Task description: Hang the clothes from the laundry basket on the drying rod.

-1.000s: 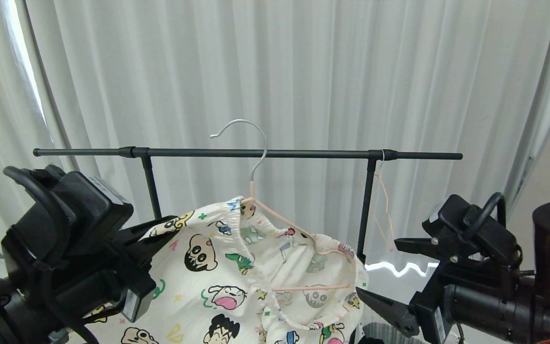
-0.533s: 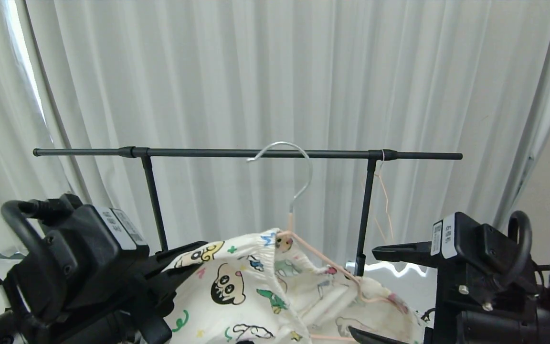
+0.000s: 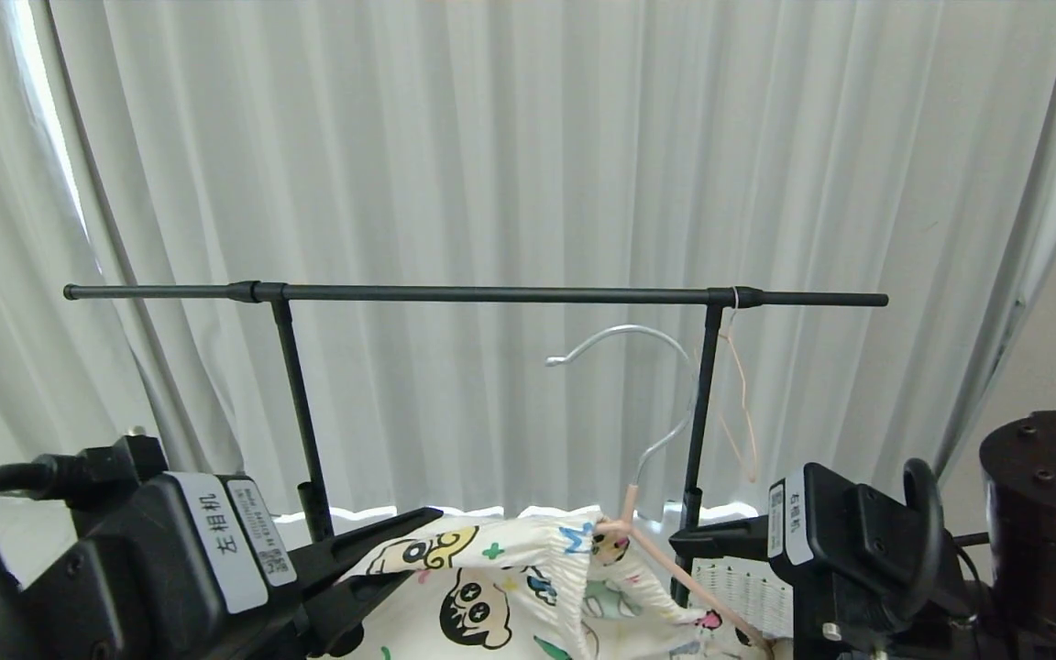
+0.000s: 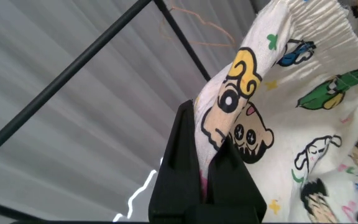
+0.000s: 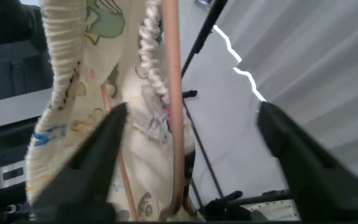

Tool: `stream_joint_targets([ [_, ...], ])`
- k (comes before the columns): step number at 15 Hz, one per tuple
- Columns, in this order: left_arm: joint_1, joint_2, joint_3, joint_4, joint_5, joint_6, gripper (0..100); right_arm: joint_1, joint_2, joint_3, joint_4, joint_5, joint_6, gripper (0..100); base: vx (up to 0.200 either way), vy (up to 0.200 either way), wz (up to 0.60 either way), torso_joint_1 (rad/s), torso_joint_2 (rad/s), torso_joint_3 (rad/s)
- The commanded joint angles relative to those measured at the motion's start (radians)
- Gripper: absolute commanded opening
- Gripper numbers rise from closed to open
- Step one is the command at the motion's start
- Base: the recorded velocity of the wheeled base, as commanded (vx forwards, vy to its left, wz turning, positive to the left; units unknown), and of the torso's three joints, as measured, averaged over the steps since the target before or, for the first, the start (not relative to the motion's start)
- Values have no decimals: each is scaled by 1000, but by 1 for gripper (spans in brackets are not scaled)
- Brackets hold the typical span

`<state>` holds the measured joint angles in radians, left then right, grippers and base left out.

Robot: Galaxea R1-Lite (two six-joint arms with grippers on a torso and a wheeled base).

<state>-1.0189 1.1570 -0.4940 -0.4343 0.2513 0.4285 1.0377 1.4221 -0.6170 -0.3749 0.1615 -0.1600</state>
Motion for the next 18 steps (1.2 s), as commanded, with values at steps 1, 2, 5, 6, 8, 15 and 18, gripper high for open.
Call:
stream_joint_targets([
  [1,-13,1,-1,-9,2,1,0,5,8,-3,1,-2,4,0,0,0,0,0,0,0],
  [2,-13,1,-1,-12,2,1,0,7,8,-3,5,-3,4,0,0,0,0,0,0,0],
  [5,-13,-2,0,-12,2,3,0,7,0,-12,22,-5,4,0,0,0,0,0,0,0],
  [6,-13,-2,-1,-12,3,3,0,7,0,-17,22,-7,4,0,0,0,0,0,0,0],
  [8,-13,-2,-1,-14,6,3,0,7,-2,-21,22,-10,4,0,0,0,0,0,0,0],
  [15,-12,-8,3,-54,8,-8,100,-93,-112,-21,122,-50,-1,0,0,0,0,0,0,0],
  [18,-13,-17,43,-54,8,-13,100,-172,-134,-23,133,-65,-3,0,0,0,0,0,0,0],
])
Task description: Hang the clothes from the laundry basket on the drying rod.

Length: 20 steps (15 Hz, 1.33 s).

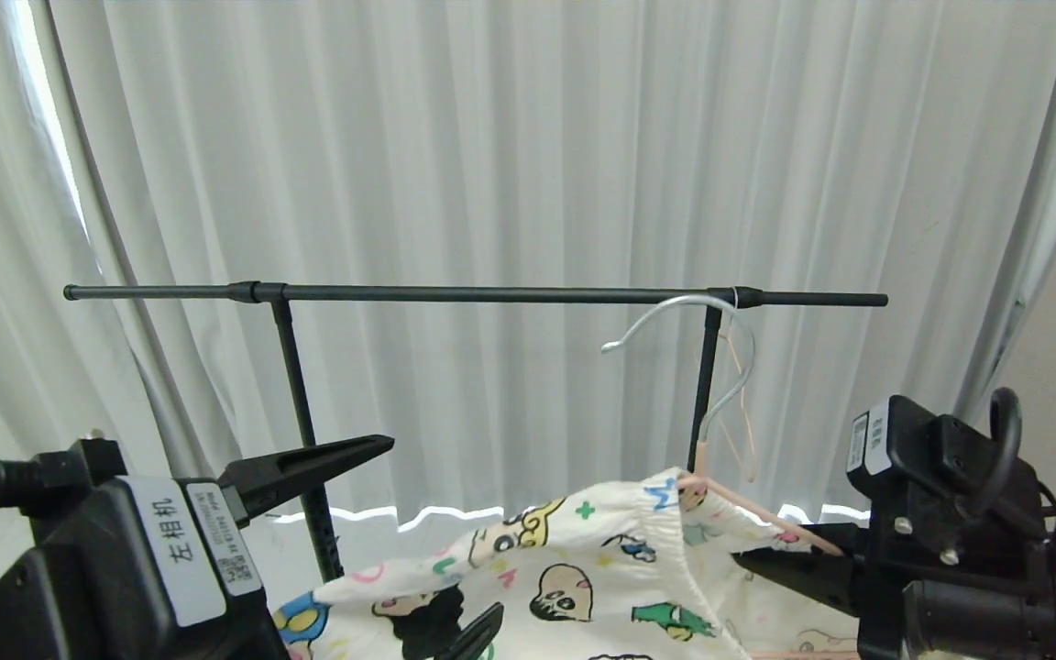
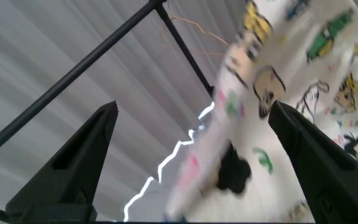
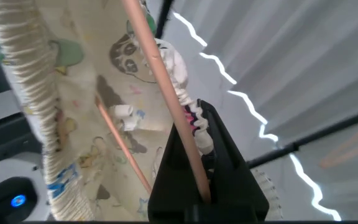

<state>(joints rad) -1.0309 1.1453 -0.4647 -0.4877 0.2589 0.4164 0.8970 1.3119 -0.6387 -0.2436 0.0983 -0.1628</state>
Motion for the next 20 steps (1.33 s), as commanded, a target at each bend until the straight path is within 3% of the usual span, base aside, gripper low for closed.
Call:
stream_joint_targets([
  [1,-2,-6,18,0,0,-1,100,-46,-23,-1,3,-22,-1,0,0,0,0,0,0,0],
  [4,26,-21,54,-2,0,-11,100,-55,-39,-2,1,-45,-1,0,0,0,0,0,0,0],
  [6,121,-61,192,-2,3,-90,100,-58,-63,-2,1,-45,-1,0,0,0,0,0,0,0],
  [8,199,-127,288,-2,8,-105,100,-59,-92,-2,3,-46,-9,0,0,0,0,0,0,0],
  [10,256,-133,284,-2,6,-171,100,-58,-105,1,6,-40,-52,0,0,0,0,0,0,0],
  [12,258,-121,265,-2,5,-225,100,-58,-99,-2,4,-25,-96,0,0,0,0,0,0,0],
  [15,255,-118,291,-2,0,-223,100,-58,-102,-1,3,-12,-121,0,0,0,0,0,0,0],
  [16,256,-118,294,-2,0,-223,0,-58,-102,-1,3,-12,-121,0,0,0,0,0,0,0],
  [20,261,-121,310,-2,6,-223,0,-58,-102,-1,1,-15,-119,0,0,0,0,0,0,0],
])
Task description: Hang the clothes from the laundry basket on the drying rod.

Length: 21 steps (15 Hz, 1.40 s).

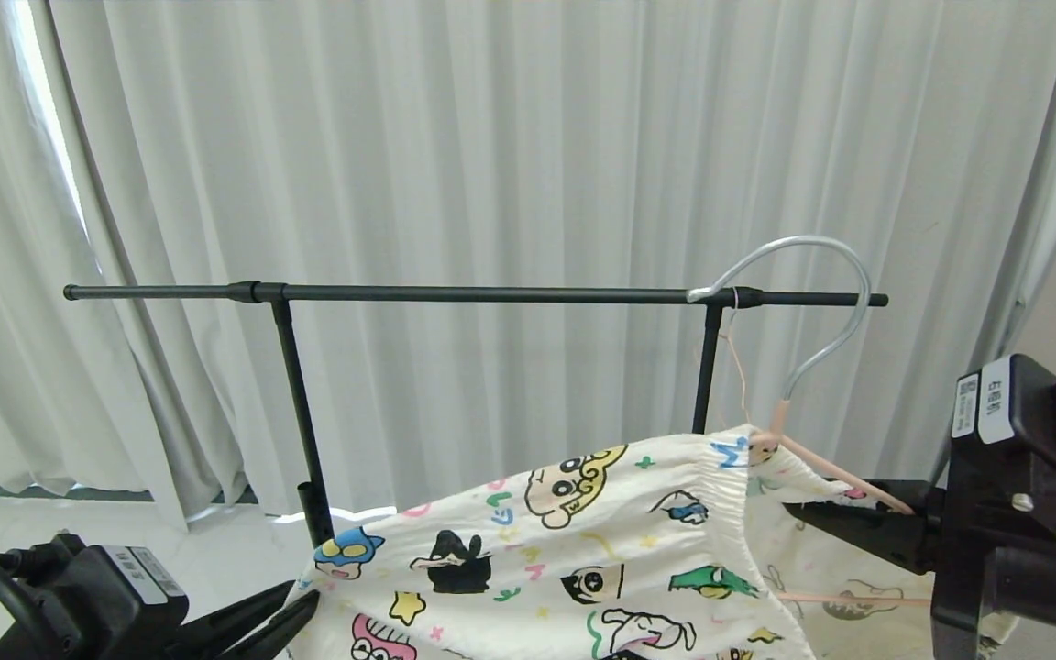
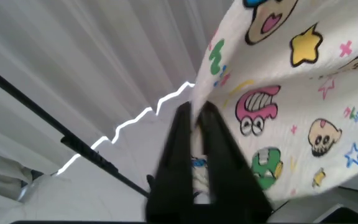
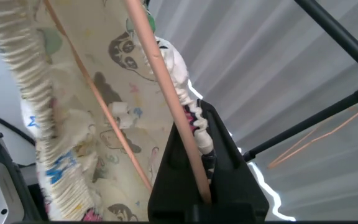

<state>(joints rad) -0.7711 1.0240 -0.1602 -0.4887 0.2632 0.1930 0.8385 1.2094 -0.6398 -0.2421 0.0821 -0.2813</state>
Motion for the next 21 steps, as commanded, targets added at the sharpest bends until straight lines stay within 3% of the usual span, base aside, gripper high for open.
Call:
stream_joint_targets([
  [1,9,1,11,1,4,2,0,-1,-1,0,-2,-1,1,0,0,0,0,0,0,0],
  [5,168,5,39,2,39,10,0,-45,-30,0,-2,-1,10,0,0,0,0,0,0,0],
  [7,177,7,41,2,47,11,0,-47,-36,0,-2,-1,28,0,0,0,0,0,0,0],
  [9,176,2,39,1,45,72,0,-47,-33,0,-2,-1,30,0,0,0,0,0,0,0],
  [11,174,-2,36,-1,44,86,0,-47,-31,-1,-2,-2,30,0,0,0,0,0,0,0],
  [12,174,-4,36,-1,44,88,100,-47,-31,-1,-2,-2,30,0,0,0,0,0,0,0],
  [19,174,-35,11,-1,42,82,100,-119,-24,-1,32,-84,30,0,0,0,0,0,0,0],
  [21,174,-36,-47,-1,42,82,100,-148,-7,-21,98,-179,30,0,0,0,0,0,0,0],
])
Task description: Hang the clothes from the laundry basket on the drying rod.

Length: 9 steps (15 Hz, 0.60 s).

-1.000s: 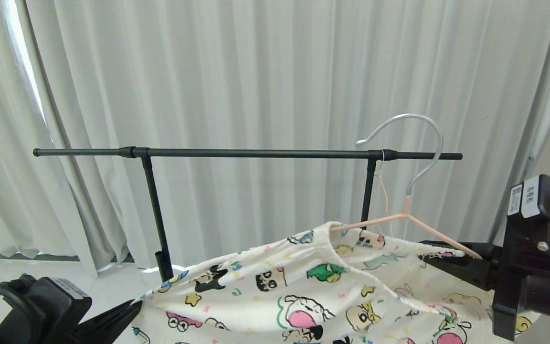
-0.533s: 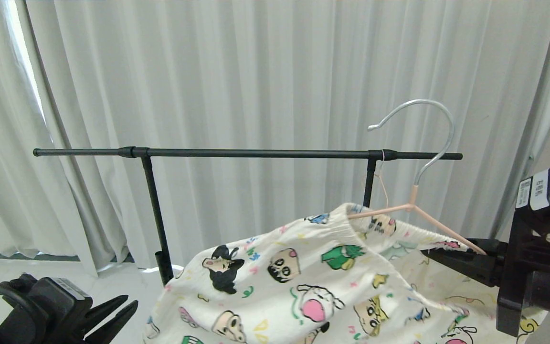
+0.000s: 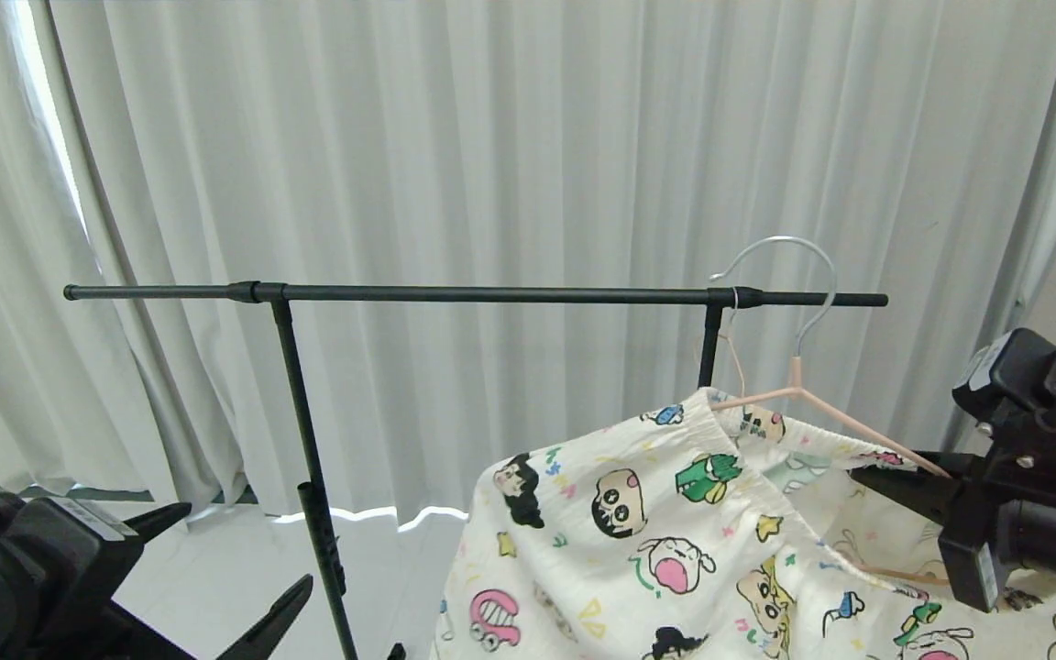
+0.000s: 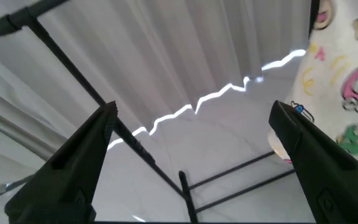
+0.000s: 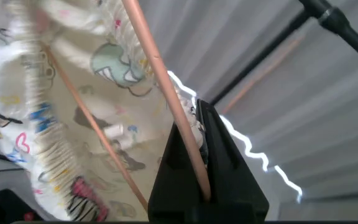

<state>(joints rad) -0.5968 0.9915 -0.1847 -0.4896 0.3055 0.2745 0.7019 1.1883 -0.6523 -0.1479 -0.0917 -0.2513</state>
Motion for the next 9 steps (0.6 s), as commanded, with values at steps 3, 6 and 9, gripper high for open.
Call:
stream_joint_targets([
  [3,17,-1,-75,0,6,11,100,-65,62,-59,131,-178,1,0,0,0,0,0,0,0],
  [6,69,-13,-101,0,20,29,100,-150,139,-107,179,-267,38,0,0,0,0,0,0,0],
  [9,80,-14,-116,0,20,31,100,-151,246,-170,179,-441,181,0,0,0,0,0,0,0],
])
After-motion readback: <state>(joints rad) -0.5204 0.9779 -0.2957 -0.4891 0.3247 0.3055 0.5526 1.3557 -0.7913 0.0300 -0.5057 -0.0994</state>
